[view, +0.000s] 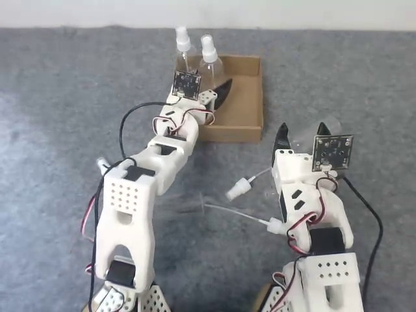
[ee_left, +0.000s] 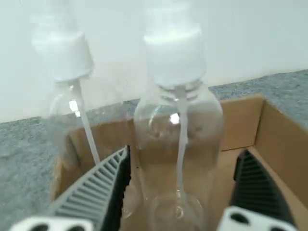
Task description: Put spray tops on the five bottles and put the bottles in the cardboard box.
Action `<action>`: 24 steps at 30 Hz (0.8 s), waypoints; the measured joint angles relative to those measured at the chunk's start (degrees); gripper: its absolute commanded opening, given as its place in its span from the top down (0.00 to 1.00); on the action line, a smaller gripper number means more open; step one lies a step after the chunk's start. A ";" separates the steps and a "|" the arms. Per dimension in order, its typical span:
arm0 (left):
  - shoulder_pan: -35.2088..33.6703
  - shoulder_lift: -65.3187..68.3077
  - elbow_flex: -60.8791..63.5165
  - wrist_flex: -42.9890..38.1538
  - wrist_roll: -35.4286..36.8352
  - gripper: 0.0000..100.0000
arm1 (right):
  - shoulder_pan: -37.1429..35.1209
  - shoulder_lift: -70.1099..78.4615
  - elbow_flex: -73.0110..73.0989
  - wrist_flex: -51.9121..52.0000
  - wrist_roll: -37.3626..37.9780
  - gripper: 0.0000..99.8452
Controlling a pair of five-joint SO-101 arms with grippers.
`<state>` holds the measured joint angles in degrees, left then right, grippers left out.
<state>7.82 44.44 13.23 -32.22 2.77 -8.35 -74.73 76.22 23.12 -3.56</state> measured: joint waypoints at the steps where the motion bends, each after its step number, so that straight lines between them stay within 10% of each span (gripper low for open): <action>1: 0.00 -0.53 0.53 0.00 0.00 0.68 | 0.00 0.00 0.00 0.00 0.00 0.74; 15: 0.00 -4.75 5.54 0.44 0.00 0.68 | 0.00 0.00 0.00 0.00 0.00 0.74; 24: 0.00 -16.00 8.00 14.51 0.00 0.68 | 0.00 0.00 0.00 0.00 0.00 0.74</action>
<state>7.82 28.44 21.23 -17.71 2.77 -8.35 -74.73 76.22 23.12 -3.56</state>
